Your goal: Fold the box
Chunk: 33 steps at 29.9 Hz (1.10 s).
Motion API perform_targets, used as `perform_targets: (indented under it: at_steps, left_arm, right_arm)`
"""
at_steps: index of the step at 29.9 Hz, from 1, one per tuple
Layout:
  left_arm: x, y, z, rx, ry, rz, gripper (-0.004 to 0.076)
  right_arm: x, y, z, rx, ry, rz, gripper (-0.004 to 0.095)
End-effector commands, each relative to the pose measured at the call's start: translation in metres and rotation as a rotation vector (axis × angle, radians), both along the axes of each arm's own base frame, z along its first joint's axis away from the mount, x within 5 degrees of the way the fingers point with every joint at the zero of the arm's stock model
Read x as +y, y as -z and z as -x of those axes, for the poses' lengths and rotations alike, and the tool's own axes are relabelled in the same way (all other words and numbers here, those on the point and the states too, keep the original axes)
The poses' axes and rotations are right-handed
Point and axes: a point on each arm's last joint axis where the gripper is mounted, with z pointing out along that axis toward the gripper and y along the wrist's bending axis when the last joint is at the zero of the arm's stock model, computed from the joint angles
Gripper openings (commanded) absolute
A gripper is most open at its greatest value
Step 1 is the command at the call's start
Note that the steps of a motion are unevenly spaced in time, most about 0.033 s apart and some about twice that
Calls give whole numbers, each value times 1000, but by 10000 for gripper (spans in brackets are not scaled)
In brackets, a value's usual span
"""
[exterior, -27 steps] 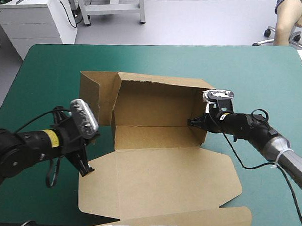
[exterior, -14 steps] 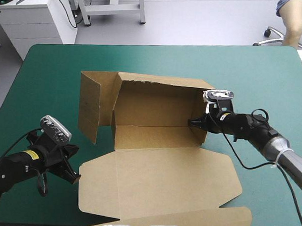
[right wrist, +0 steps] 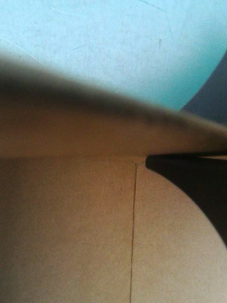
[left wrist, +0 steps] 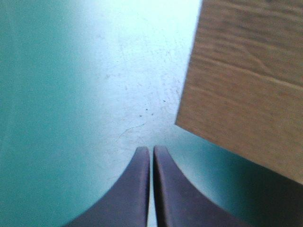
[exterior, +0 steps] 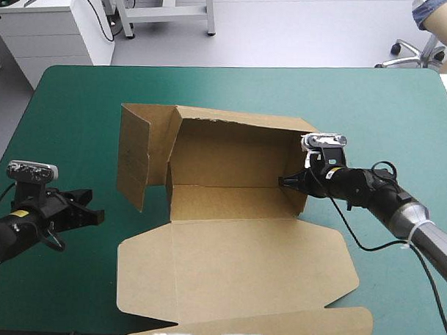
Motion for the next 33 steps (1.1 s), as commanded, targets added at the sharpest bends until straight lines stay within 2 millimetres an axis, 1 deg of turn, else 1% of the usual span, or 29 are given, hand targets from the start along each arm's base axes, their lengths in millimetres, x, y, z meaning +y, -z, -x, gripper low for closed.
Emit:
perform_targets:
  at_steps: [1, 4, 6, 12, 17, 20, 23, 30, 33]
  left_arm:
    - [10, -2, -20, -24, -72, 116, 15]
    - [13, 5, -32, 10, -67, 146, 15]
    - [14, 9, -37, 29, -51, 168, 15]
    - [10, 9, -39, 25, -8, 196, 15]
    - [10, 8, -39, 18, -9, 210, 15]
    - [10, 8, -39, 16, -9, 208, 15]
    - [10, 8, -39, 14, -11, 211, 15]
    - [8, 4, -41, -8, -18, 266, 15]
    - [8, 4, -41, -3, -19, 274, 14]
  right_arm:
    - [-7, -3, 2, 6, -25, 69, -16]
    - [-7, -8, 0, 1, -4, 55, -10]
    - [-8, -16, -4, -5, 17, 57, -10]
    - [-10, -60, -18, -97, 32, 113, -9]
    - [-10, -76, -30, -94, 37, 163, -10]
    - [-9, -79, -34, -37, 36, 182, -10]
    - [-11, -85, -31, 34, 28, 218, -9]
    - [-15, -112, -22, 129, 46, 251, -10]
    - [-16, -109, -22, 208, 38, 292, -10]
